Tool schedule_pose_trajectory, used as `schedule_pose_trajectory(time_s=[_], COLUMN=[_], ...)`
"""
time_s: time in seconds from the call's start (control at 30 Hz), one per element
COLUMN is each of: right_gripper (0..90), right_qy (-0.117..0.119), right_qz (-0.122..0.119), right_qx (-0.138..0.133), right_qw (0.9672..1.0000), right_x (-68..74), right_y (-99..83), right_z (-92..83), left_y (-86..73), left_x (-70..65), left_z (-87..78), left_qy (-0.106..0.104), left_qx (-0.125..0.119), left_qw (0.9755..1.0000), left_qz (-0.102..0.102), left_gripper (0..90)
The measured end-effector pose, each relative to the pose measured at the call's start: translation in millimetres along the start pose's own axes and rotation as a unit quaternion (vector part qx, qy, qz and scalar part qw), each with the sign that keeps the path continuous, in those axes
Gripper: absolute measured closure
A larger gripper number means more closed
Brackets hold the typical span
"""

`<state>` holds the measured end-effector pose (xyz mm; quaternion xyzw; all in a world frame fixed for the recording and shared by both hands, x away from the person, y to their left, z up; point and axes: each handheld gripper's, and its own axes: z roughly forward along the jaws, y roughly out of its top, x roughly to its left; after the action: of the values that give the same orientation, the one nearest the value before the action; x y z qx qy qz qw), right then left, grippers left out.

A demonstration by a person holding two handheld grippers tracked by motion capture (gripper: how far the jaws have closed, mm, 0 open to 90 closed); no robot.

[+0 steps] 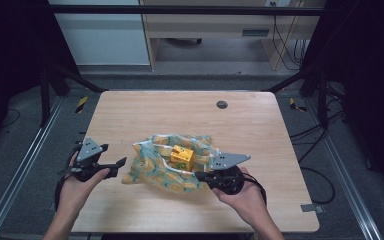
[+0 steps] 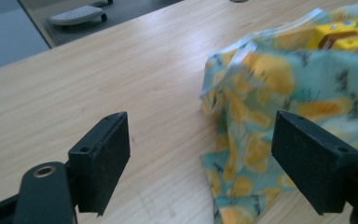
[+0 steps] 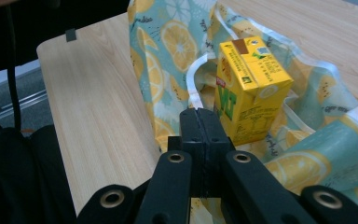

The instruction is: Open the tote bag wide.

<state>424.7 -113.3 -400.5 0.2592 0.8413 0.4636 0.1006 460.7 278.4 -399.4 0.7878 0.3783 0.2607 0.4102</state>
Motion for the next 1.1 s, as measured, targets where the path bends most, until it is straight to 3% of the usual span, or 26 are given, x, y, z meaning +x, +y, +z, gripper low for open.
schedule_pose_trajectory(time_s=[0.13,0.23,0.33,0.47,0.57,0.63,0.7,0.77,0.9,1.03,1.07,1.1], right_gripper=[90.0,90.0,90.0,90.0,90.0,90.0,90.0,90.0,89.8,89.5,89.4,89.3], right_qy=[0.002,0.003,0.003,0.004,0.008,0.008,0.009,0.009,0.010,0.011,0.012,0.012], right_qz=[0.000,0.002,0.002,0.002,0.002,0.002,0.004,0.004,0.005,0.007,0.007,0.006], right_qx=[0.002,0.002,0.002,0.005,0.006,0.005,0.005,0.005,0.005,0.007,0.008,0.008], right_qw=[1.0000,1.0000,1.0000,1.0000,0.9999,1.0000,0.9999,0.9999,0.9999,0.9999,0.9999,0.9999], right_x=[0.7,0.4,0.3,1.3,2.6,2.9,3.1,2.9,2.8,2.4,2.3,2.2], right_y=[-4.4,-6.7,-7.9,-10.8,-13.5,-14.6,-15.8,-16.9,-18.6,-20.7,-21.1,-21.4], right_z=[2.9,2.9,2.9,4.4,7.0,7.8,8.2,8.5,7.6,7.5,7.7,8.2], left_y=[20.9,34.6,43.4,59.8,72.8,74.5,79.4,80.7,81.7,79.6,77.1,77.1], left_x=[-5.5,-7.7,-9.1,-14.9,-24.2,-26.0,-34.1,-37.0,-38.5,-38.8,-39.6,-39.6], left_z=[6.9,14.4,20.0,30.8,45.2,47.7,58.0,63.2,70.8,80.0,84.3,84.3], left_qy=[-0.017,-0.036,-0.042,-0.055,-0.065,-0.067,-0.075,-0.076,-0.074,-0.072,-0.071,-0.071], left_qx=[0.003,0.006,0.012,0.022,0.043,0.048,0.065,0.074,0.087,0.109,0.123,0.123], left_qw=[0.9997,0.9992,0.9988,0.9974,0.9949,0.9943,0.9914,0.9902,0.9890,0.9864,0.9842,0.9842], left_qz=[0.016,0.017,0.021,0.041,0.063,0.068,0.084,0.091,0.095,0.100,0.105,0.105], left_gripper=[20.8,24.2,27.1,35.9,39.0,39.4,39.8,39.4,38.5,38.5,38.5,38.4])
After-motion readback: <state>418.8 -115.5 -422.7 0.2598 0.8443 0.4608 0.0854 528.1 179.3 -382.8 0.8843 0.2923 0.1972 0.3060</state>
